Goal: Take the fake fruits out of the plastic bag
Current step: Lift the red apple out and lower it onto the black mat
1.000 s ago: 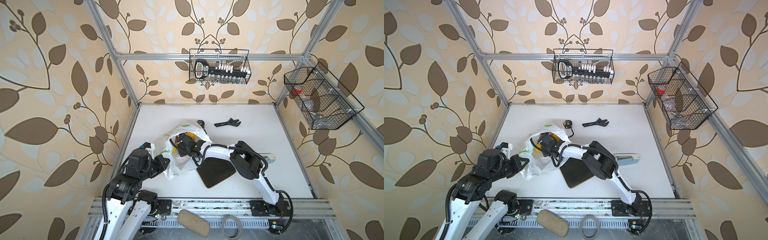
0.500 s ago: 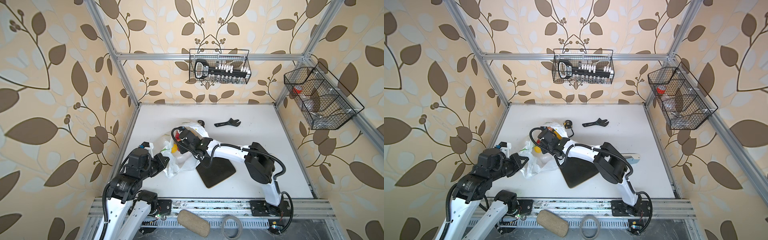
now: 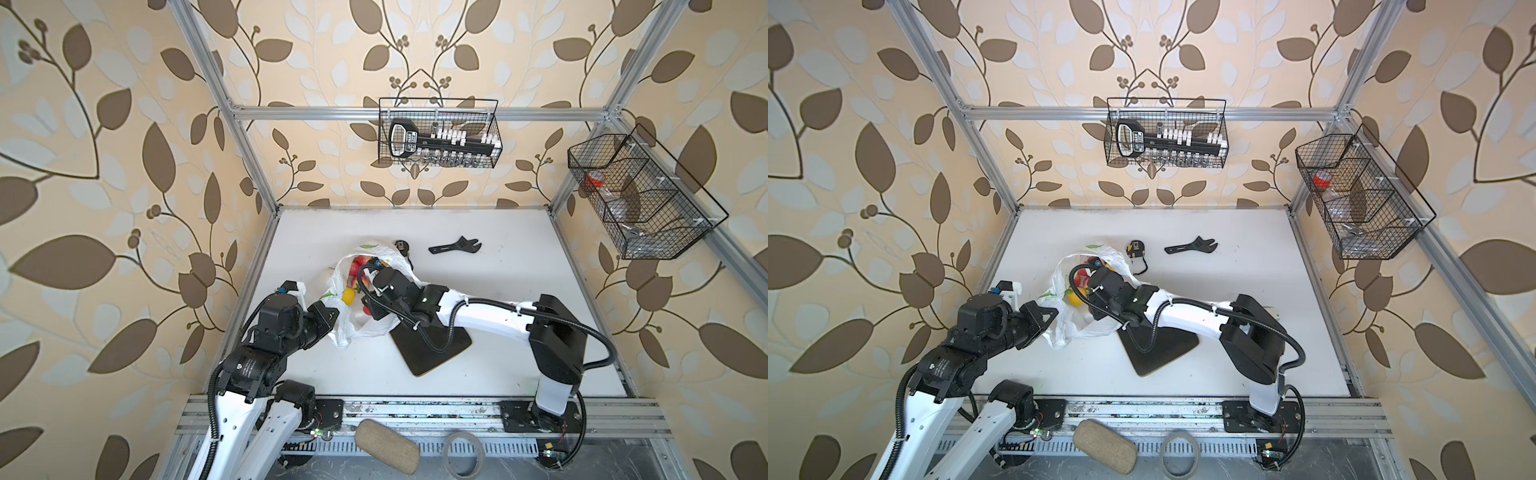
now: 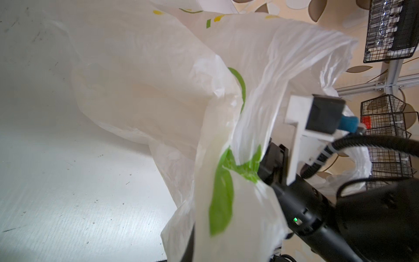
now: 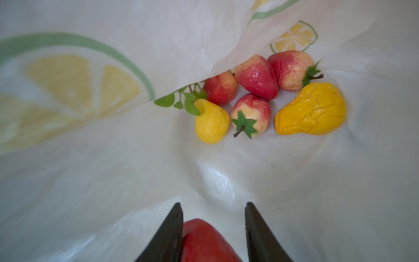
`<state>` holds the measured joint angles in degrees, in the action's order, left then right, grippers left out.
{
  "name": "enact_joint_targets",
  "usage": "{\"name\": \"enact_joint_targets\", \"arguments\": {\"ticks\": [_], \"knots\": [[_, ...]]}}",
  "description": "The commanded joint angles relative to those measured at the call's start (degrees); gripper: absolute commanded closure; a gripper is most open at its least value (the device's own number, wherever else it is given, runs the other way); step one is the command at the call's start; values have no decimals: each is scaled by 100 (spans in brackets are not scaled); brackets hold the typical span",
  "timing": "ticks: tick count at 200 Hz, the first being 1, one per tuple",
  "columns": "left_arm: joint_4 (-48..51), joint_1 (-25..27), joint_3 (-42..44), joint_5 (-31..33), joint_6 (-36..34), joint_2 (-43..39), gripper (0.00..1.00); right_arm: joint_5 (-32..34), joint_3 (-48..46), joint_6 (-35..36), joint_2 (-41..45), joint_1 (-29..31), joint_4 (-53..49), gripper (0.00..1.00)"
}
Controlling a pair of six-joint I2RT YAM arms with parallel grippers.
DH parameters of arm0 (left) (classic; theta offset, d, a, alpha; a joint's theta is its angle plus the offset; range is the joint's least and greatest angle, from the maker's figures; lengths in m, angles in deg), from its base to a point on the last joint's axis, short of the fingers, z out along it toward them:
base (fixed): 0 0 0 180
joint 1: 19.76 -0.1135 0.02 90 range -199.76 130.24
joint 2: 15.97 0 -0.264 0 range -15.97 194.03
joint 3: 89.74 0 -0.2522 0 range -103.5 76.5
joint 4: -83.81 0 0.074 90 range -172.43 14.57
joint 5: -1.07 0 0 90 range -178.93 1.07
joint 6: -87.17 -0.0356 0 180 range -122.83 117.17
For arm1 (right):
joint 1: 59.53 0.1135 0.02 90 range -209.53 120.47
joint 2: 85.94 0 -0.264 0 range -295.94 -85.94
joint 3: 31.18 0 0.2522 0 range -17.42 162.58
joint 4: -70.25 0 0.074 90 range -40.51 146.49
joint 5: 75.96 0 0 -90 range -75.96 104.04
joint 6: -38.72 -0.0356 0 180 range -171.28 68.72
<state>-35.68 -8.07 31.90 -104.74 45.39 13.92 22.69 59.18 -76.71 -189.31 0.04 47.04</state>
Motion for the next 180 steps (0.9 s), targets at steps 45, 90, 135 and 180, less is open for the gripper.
{"name": "enact_joint_targets", "arguments": {"ticks": [45, 90, 135, 180], "knots": [[-165, 36, -16, 160, 38, 44, 100, -158, -1844, -209, 2046, 529, 443, 57], [-157, 36, -23, 183, 18, 52, 100, 295, -3216, -691, 3251, 617, 603, 57], [-152, 36, -108, 185, -16, 139, 100, 541, -4029, -1273, 3288, 514, 1208, 55], [-122, 37, -120, 189, -28, 140, 100, 446, -4393, -1687, 2638, 325, 2103, 55]]}}
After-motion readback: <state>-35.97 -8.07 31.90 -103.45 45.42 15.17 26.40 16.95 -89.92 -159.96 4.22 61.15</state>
